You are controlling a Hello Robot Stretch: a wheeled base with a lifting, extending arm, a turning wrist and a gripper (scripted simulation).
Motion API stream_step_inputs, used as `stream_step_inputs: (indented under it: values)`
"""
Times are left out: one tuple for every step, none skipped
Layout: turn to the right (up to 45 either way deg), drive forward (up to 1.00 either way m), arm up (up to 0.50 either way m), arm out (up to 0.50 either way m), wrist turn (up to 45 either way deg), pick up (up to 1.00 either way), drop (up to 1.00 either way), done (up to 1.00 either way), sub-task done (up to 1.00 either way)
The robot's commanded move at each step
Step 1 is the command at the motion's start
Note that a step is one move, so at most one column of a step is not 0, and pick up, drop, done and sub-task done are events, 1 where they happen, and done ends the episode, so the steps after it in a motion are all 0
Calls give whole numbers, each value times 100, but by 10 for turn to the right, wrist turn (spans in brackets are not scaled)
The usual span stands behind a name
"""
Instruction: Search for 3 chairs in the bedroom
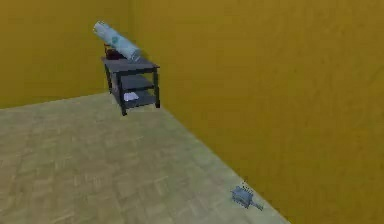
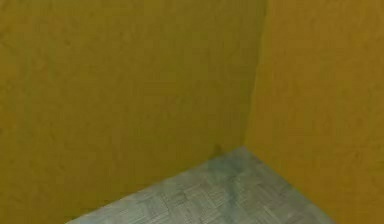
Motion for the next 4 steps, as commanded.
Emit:
stream_step_inputs:
  values:
    - [-450,0,0,0,0,0,0,0,0]
    - [-450,0,0,0,0,0,0,0,0]
    - [-450,0,0,0,0,0,0,0,0]
    - [-270,0,0,0,0,0,0,0,0]
